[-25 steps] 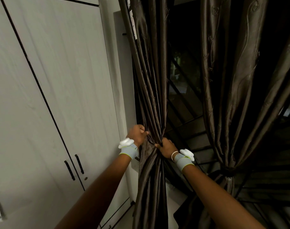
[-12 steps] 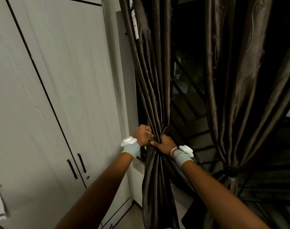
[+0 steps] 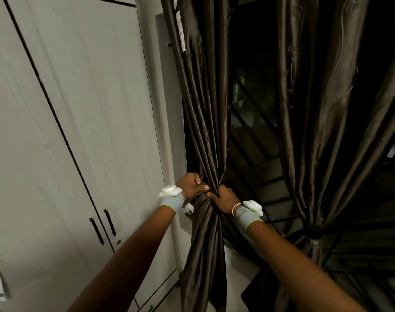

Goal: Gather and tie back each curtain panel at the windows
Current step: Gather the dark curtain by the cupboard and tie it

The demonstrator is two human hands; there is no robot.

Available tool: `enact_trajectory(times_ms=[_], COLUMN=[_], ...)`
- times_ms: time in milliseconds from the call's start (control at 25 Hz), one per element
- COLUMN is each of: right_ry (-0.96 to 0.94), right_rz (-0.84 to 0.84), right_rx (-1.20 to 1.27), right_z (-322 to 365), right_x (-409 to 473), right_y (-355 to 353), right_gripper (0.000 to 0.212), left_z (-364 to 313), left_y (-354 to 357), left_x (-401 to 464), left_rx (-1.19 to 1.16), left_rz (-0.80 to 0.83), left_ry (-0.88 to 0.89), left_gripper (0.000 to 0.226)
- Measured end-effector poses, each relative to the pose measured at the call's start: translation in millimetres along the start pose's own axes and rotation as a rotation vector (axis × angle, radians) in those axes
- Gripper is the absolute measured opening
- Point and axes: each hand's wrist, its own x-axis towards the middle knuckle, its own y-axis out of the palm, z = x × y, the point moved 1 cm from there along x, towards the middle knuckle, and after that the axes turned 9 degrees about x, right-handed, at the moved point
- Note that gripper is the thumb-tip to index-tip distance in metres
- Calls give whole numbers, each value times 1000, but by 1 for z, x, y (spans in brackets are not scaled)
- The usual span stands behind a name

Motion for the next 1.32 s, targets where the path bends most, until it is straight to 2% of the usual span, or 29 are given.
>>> enact_trajectory(times_ms=[120,360,440,520,600,720,920,1000,1080,1120,1320], right_ry=[-6,-8,5,10,14,12,-10,-24,-43,-56,-88], right_rz=[-33,-86,-100,-103,-113,-142,-202,-197,-212,-221,-225], right_rx=[-75,-207,-222,-240,-239,-224,-275,-301,-305,-315,-341], right_z=[3,7,8,10,12,13,14,14,15,15,12], right_x=[-3,-6,-8,-8,-9,-9,-12,-12,-14,-14,-15], right_y=[1,2,0,-1,-1,-1,0,4,8,10,12], right_gripper=[50,45,44,43,41,36,35,34,34,35,41], left_z=[-1,-9,-13,-15,-19,-35,-44,-50,-52,-51,-51], left_y=[0,-4,-3,2,8,10,18,22,26,29,36], left_x=[-1,1,2,5,7,7,11,12,15,18,19], left_rx=[15,127,118,46,-19,-82,-258,-335,-279,-246,-143], left_rz=[-26,-66,-31,79,172,205,195,163,71,41,-17], left_ry=[-16,-14,-20,-44,-57,-81,-158,-217,-268,-285,-313], left_gripper=[38,29,23,22,30,36,35,52,74,76,51])
